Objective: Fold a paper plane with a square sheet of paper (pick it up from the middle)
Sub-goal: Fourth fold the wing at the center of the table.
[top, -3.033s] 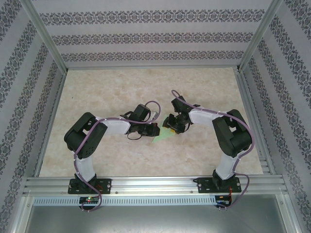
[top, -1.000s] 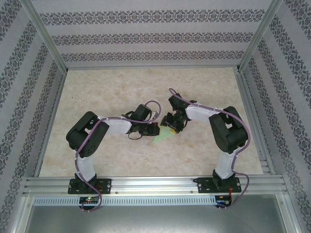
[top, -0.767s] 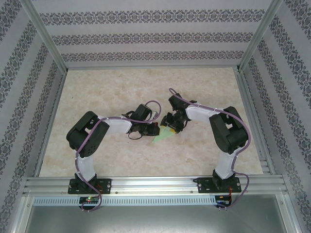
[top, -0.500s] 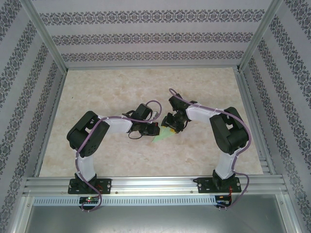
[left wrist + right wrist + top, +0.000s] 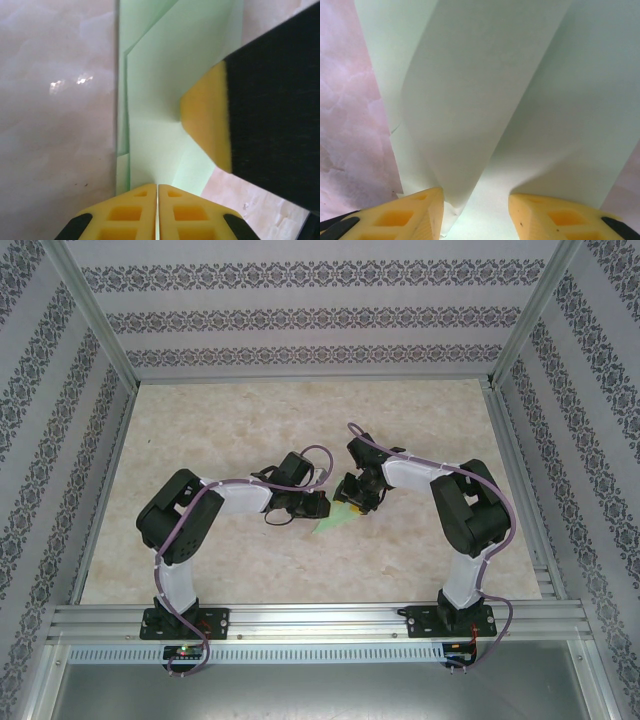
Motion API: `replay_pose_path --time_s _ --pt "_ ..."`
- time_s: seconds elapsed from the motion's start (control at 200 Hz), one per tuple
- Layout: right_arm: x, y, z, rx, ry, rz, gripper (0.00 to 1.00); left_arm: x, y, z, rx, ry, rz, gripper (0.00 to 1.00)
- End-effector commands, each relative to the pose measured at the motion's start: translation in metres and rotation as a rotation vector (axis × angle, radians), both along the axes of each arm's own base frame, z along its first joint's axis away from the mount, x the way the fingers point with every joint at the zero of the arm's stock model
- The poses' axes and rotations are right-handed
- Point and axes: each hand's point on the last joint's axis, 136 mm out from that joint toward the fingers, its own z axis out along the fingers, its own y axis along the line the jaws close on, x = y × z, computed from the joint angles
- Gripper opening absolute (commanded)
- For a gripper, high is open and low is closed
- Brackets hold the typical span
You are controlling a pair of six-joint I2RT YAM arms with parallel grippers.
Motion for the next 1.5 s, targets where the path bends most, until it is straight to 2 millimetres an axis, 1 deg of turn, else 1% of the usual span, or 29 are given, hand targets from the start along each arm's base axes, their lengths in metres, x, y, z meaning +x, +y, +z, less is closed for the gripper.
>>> replay_pose_path --time_s 0.0,0.175,0.325,0.56,0.869,0.964,1.034,1.089,1.229,1.284,1.314,1.369,1.434,1.484,1.499 --pt "-0.039 -0.048 -0.067 -0.235 0.152 -0.007 0.44 0.003 -0.012 0.024 -0.076 -0.034 -0.01 0.11" --pt "-0.039 -0.046 -0.069 -0.228 0.158 -0.002 0.45 -0.002 -0.012 0.012 -0.076 0.004 -0.012 0.11" --pt "-0.04 -0.046 -0.07 -0.227 0.163 -0.004 0.46 0.0 -0.011 0.005 -0.06 0.014 -0.003 0.11" --pt "-0.04 -0.045 -0.07 -0.223 0.163 -0.007 0.45 0.0 -0.003 -0.011 0.01 0.032 0.008 0.09" --pt "-0.041 -0.044 -0.07 -0.218 0.163 -0.004 0.46 0.001 0.006 -0.018 0.064 0.028 0.03 0.07" --pt "-0.037 -0.042 -0.065 -0.205 0.148 0.001 0.46 -0.001 0.009 -0.022 0.084 0.043 0.037 0.05" --pt "-0.028 -0.035 -0.053 -0.164 0.107 0.005 0.46 -0.005 0.012 -0.027 0.101 0.061 0.037 0.03" --pt "-0.017 -0.026 -0.034 -0.116 0.045 0.012 0.46 -0.008 0.016 -0.032 0.12 0.078 0.038 0.02" --pt "0.017 -0.007 0.033 0.042 -0.166 0.023 0.45 -0.017 0.025 -0.044 0.167 0.122 0.039 0.0" --pt "0.025 -0.003 0.057 0.102 -0.243 0.028 0.45 -0.02 0.027 -0.048 0.181 0.136 0.04 0.0" --pt "0.027 -0.001 0.067 0.128 -0.275 0.035 0.45 -0.021 0.028 -0.05 0.183 0.141 0.038 0.0" --pt "0.029 -0.001 0.079 0.159 -0.313 0.042 0.45 -0.022 0.028 -0.051 0.185 0.146 0.041 0.0" --pt "0.027 0.002 0.087 0.208 -0.352 0.062 0.43 -0.023 0.028 -0.051 0.185 0.149 0.04 0.0" --pt "0.025 0.007 0.087 0.247 -0.363 0.085 0.39 -0.023 0.028 -0.051 0.186 0.149 0.039 0.0" --pt "0.024 0.009 0.087 0.257 -0.364 0.09 0.36 -0.023 0.028 -0.051 0.186 0.151 0.039 0.0"
